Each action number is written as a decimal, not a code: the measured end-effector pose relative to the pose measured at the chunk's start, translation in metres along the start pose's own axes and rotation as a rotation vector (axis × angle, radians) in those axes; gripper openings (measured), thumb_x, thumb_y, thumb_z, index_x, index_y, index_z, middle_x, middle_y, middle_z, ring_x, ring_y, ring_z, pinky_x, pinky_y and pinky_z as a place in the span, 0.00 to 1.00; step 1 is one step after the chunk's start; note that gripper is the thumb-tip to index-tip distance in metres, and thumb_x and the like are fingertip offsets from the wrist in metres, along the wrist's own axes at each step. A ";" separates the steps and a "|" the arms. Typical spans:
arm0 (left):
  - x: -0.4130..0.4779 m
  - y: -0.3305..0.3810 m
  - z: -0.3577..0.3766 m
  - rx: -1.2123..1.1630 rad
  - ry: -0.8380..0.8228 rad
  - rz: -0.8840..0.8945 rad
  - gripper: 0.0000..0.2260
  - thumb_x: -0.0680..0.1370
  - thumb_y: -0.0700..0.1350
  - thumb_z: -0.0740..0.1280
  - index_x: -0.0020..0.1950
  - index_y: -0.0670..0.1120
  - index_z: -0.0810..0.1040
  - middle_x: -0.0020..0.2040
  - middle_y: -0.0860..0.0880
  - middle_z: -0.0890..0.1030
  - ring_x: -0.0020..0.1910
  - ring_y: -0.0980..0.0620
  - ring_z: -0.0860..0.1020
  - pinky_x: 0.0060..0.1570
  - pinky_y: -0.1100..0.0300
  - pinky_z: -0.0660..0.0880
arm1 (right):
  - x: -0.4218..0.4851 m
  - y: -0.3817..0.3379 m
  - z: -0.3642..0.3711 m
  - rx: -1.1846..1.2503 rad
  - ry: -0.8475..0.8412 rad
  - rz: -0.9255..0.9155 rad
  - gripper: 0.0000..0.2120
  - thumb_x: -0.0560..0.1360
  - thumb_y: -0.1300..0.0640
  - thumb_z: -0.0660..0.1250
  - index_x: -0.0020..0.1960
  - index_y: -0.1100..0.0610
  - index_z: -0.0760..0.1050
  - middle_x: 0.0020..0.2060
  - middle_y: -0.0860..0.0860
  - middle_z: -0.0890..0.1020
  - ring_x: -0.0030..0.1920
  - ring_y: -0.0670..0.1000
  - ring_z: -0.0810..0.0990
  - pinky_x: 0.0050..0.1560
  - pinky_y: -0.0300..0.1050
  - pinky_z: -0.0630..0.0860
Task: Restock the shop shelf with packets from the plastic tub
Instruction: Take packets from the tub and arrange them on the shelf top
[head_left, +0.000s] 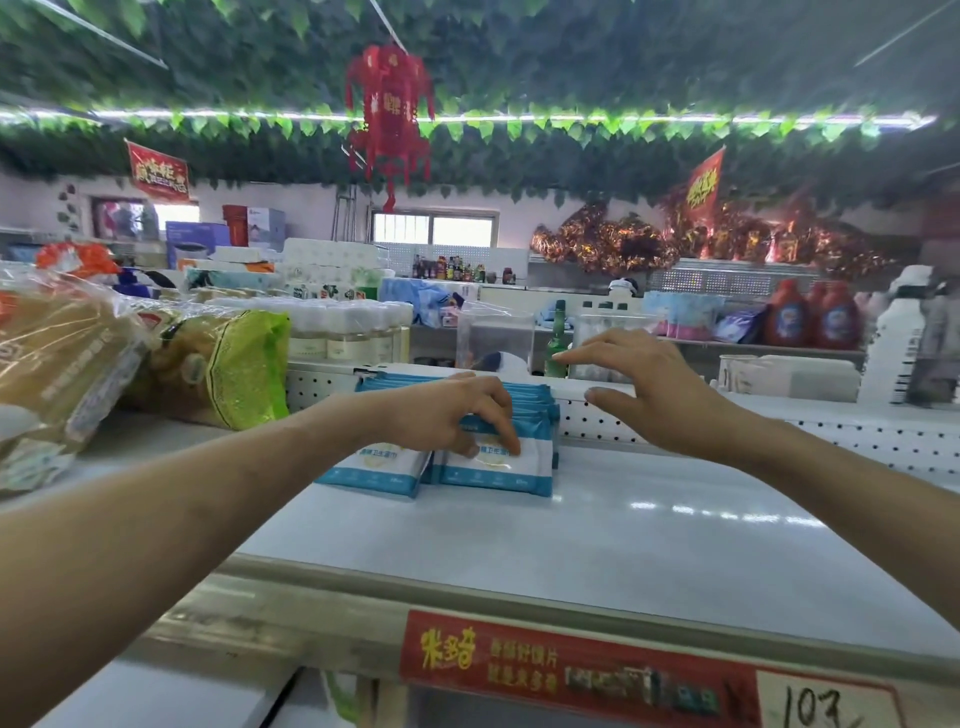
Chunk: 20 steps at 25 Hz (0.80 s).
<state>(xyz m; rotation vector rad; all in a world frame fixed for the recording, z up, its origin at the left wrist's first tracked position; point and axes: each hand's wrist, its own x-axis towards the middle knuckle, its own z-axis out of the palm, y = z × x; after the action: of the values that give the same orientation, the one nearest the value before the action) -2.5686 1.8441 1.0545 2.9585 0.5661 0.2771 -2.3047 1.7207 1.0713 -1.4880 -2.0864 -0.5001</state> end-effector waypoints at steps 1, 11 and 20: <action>-0.001 0.000 0.002 0.014 0.017 -0.008 0.18 0.79 0.40 0.72 0.61 0.63 0.82 0.68 0.57 0.67 0.68 0.56 0.62 0.72 0.54 0.61 | -0.001 -0.003 -0.001 -0.004 -0.006 -0.001 0.21 0.80 0.54 0.70 0.70 0.40 0.74 0.64 0.44 0.78 0.65 0.49 0.72 0.66 0.62 0.69; -0.113 -0.012 -0.040 0.539 0.269 -0.233 0.14 0.82 0.56 0.64 0.68 0.64 0.76 0.68 0.58 0.74 0.67 0.52 0.69 0.69 0.46 0.68 | 0.064 -0.089 0.037 0.050 -0.124 -0.179 0.17 0.79 0.51 0.68 0.67 0.41 0.76 0.63 0.44 0.77 0.63 0.48 0.73 0.67 0.62 0.70; -0.406 0.027 -0.047 0.589 0.307 -0.789 0.14 0.82 0.58 0.64 0.66 0.59 0.79 0.60 0.56 0.79 0.57 0.55 0.76 0.52 0.51 0.77 | 0.128 -0.363 0.135 0.366 -0.202 -0.635 0.22 0.74 0.49 0.63 0.67 0.45 0.74 0.62 0.51 0.78 0.64 0.55 0.75 0.64 0.60 0.74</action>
<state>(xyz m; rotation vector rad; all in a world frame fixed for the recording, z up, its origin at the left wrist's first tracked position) -2.9399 1.6707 1.0407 2.8666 2.0727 0.5428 -2.7084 1.7757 1.0429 -0.6763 -2.6308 -0.1693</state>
